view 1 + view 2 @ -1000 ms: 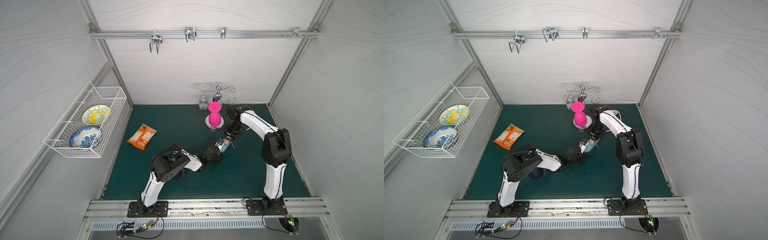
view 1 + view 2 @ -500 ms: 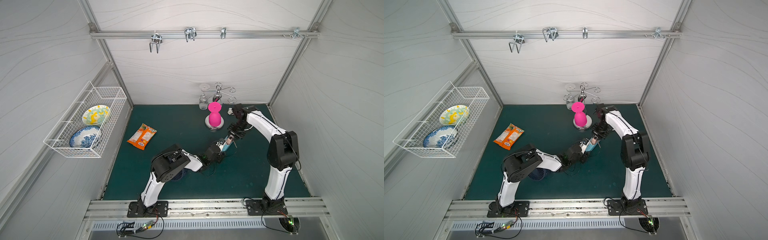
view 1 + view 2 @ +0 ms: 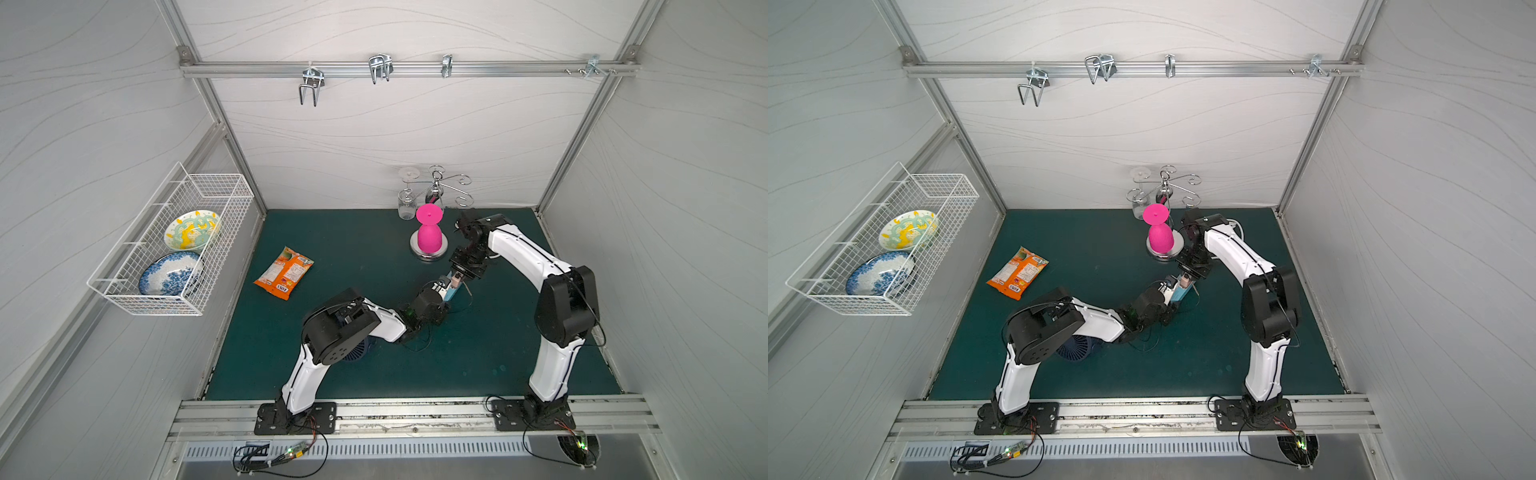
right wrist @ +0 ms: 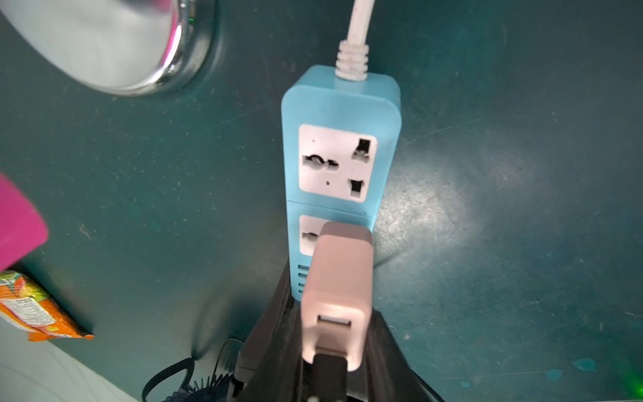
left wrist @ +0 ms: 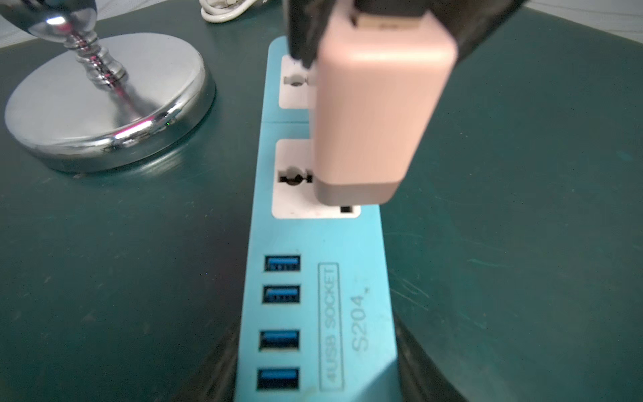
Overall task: Unplug the desk fan from the power strip
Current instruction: Remove the plug from the socket.
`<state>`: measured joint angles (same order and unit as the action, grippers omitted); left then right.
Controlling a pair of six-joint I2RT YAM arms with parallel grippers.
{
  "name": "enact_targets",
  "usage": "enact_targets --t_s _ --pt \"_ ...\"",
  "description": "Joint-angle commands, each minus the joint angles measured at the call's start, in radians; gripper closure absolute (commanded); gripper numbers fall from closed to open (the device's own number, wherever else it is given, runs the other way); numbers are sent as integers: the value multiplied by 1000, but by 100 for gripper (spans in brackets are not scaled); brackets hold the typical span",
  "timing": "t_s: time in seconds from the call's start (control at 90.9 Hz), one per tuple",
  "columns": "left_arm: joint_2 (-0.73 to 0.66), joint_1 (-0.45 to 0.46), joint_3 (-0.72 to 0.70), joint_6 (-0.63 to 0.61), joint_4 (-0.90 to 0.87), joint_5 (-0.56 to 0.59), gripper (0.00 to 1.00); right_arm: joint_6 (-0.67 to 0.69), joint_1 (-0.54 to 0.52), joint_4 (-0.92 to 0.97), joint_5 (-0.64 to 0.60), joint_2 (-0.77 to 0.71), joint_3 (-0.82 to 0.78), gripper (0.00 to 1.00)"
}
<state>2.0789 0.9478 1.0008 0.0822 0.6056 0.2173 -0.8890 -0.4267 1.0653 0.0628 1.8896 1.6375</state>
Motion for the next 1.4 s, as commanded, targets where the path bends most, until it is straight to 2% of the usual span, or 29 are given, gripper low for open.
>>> enact_targets --t_s 0.0,0.143,0.649,0.957,1.21,1.387 --pt "59 -5 -6 -3 -170 -12 73 43 -15 15 -75 -15 41 100" --pt "61 -5 -1 -1 -211 -15 73 58 -33 16 -118 -9 25 100" --pt "51 -7 -4 23 -199 -20 73 -11 -64 -48 -132 -32 -65 100" --pt "55 -7 -44 31 -122 -13 73 -55 -18 -86 -96 -93 -83 100" --pt "54 -7 -36 29 -121 -13 73 -63 -45 -86 -108 -99 -107 100" --pt "39 -7 -46 22 -119 -3 71 -58 29 -100 -80 -145 -129 100"
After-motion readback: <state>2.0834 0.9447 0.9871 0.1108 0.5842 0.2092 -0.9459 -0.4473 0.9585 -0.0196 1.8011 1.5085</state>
